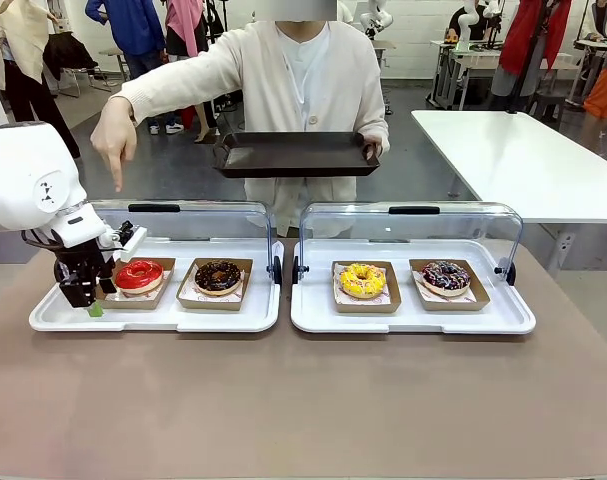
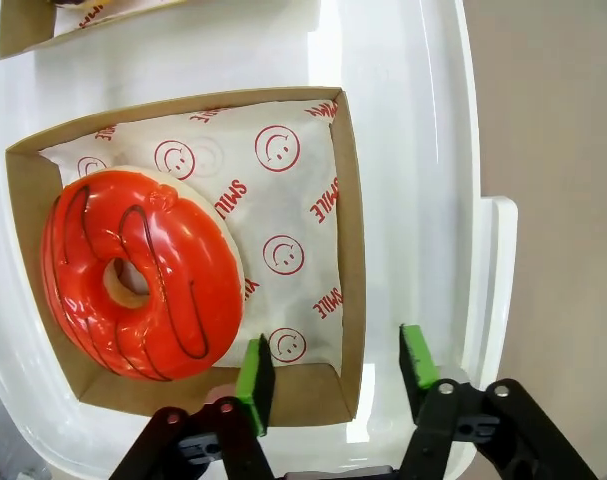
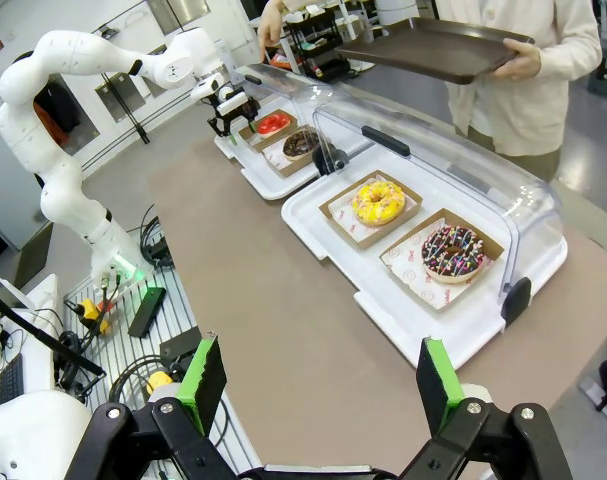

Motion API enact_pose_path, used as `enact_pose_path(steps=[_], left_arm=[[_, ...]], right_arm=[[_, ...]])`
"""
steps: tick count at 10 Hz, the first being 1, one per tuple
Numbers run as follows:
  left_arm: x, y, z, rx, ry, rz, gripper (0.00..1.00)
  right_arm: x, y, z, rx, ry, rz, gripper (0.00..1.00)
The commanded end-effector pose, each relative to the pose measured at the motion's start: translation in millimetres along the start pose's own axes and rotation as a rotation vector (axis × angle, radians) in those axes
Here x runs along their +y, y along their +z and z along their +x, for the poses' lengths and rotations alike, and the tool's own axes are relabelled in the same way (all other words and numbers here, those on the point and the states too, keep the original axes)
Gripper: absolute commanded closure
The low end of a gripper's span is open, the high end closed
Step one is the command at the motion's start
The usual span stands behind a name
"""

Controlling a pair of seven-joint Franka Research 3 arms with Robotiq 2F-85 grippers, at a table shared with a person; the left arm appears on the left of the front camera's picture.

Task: Provide the desired donut to the person.
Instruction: Pick up and lift the Paper togo box containing the Donut pointed at by the person.

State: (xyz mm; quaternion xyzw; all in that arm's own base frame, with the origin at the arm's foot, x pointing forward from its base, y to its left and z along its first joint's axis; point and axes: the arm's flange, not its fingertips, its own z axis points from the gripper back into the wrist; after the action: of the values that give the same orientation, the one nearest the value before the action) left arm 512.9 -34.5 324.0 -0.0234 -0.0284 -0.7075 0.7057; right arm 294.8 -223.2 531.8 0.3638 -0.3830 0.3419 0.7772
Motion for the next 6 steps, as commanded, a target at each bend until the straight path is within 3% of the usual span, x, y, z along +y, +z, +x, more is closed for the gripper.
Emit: enact_pose_path(steps=[1,2,6], left_arm=[[4.3,1.0,-2.4,-0.010,-0.001,0.017,0.69],[4.2,1.2,-2.8,-0.010,-0.002,0.018,1.00],[2.8,2.8,-3.7,-0.008,-0.009,0.017,1.00]], right_arm=[[-1.2,-0.7,-0.2,-0.018,0.011,0.008,0.00],[-1.2,-0.7,-0.2,-0.018,0.011,0.008,0.00],[-1.2,-0.7,-0.2,-0.018,0.011,0.008,0.00]])
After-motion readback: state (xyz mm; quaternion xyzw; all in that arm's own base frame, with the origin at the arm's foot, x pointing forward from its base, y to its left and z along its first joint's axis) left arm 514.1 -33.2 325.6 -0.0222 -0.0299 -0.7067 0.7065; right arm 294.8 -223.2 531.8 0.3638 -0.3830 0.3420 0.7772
